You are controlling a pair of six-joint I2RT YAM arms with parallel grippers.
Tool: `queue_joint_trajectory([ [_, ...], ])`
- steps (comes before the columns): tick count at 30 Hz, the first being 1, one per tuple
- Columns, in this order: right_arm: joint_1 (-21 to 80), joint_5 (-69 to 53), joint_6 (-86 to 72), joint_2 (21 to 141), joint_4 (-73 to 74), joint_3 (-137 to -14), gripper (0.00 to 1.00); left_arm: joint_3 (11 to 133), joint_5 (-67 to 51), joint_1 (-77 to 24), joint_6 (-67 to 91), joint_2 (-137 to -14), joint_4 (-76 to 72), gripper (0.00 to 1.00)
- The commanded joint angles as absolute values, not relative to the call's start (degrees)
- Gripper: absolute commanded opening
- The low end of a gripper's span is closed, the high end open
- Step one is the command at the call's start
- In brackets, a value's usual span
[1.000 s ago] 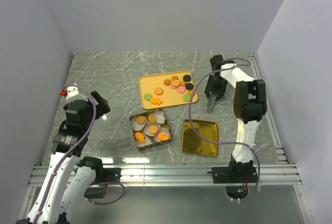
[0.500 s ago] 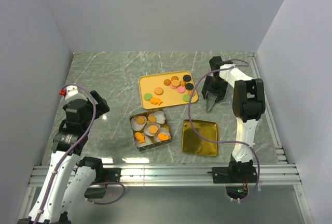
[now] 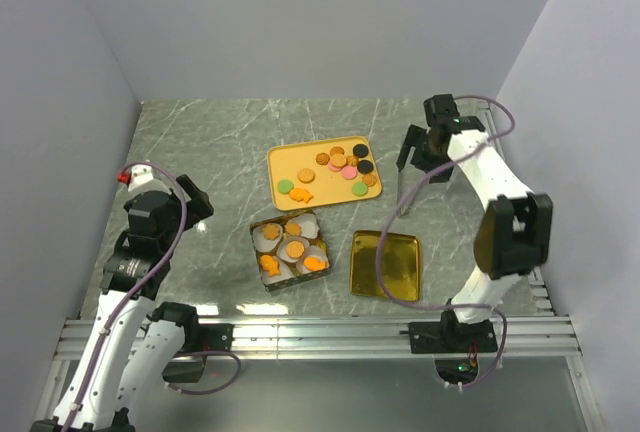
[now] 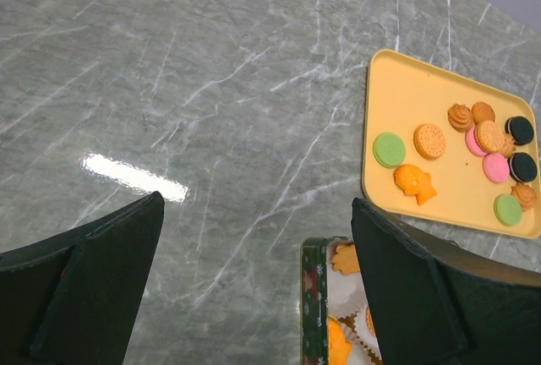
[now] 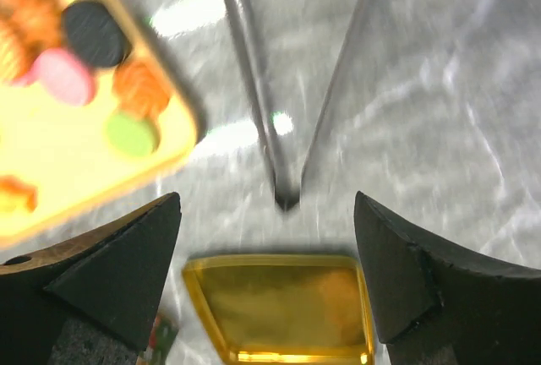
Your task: Pack the cookies
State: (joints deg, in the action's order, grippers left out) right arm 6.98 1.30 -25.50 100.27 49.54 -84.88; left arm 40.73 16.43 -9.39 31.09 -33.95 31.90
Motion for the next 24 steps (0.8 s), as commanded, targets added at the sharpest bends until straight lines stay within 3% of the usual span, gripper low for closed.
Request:
queue_joint_trajectory([
  [1,7.1,-1.2,-25.3,91.8,48.4,-77.1,0.89,40.9,15.3,-10.7,30.1,-33.5,29.4,0.99],
  [11,7.2,-6.3,-28.7,71.7,46.9,-54.9,0.82,40.6,15.6,-13.2,30.1,-33.4,29.1,1.0],
  [19,7.3,-4.4,-30.6,71.5,47.1,-47.8,0.64,40.4,15.0,-14.8,30.1,-33.1,28.9,0.99],
  [24,7.1,-4.7,-34.0,74.8,47.4,-48.6,0.62,40.5,15.1,-15.6,30.1,-33.1,29.1,0.99],
])
